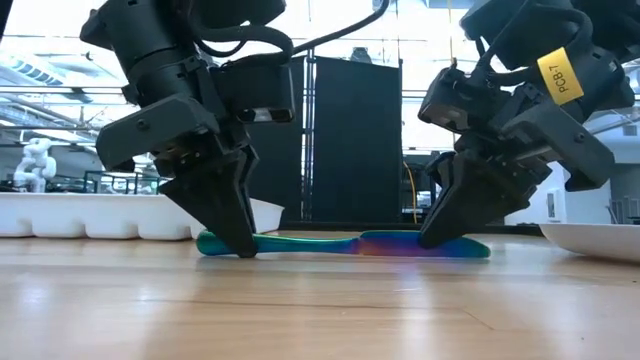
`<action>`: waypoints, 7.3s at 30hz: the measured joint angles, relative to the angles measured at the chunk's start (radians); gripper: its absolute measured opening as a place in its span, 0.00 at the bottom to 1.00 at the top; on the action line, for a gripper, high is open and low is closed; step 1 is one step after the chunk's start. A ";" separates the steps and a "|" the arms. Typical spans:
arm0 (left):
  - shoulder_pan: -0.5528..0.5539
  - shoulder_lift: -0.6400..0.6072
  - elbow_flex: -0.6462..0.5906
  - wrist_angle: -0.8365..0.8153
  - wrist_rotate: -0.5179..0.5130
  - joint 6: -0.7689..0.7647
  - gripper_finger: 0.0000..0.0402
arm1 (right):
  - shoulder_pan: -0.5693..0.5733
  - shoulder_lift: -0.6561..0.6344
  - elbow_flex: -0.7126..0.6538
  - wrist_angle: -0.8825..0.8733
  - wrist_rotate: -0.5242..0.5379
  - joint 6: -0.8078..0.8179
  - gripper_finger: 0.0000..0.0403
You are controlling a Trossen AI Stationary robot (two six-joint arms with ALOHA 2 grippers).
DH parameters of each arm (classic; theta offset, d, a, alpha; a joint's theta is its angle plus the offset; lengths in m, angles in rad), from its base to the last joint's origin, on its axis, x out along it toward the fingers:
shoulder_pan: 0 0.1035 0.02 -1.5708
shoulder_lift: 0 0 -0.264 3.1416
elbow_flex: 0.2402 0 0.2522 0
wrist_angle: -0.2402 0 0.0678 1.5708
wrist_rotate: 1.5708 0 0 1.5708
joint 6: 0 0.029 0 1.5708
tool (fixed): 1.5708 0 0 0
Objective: Sort silverware
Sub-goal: Put the iridescent knife into the white silverware tray, then return to Home Position
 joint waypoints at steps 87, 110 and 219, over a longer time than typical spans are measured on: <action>0.232 -0.951 -0.271 -0.963 -0.409 -1.109 0.05 | -0.143 -0.236 0.008 -0.038 0.220 -0.383 0.17; 0.234 -0.939 -0.555 -0.686 -0.348 -1.236 0.06 | -0.192 -0.236 0.008 -0.036 0.214 -0.389 0.17; 0.178 -1.138 -0.622 0.423 0.060 0.413 0.28 | -0.208 -0.263 0.007 0.365 -0.150 -0.178 0.17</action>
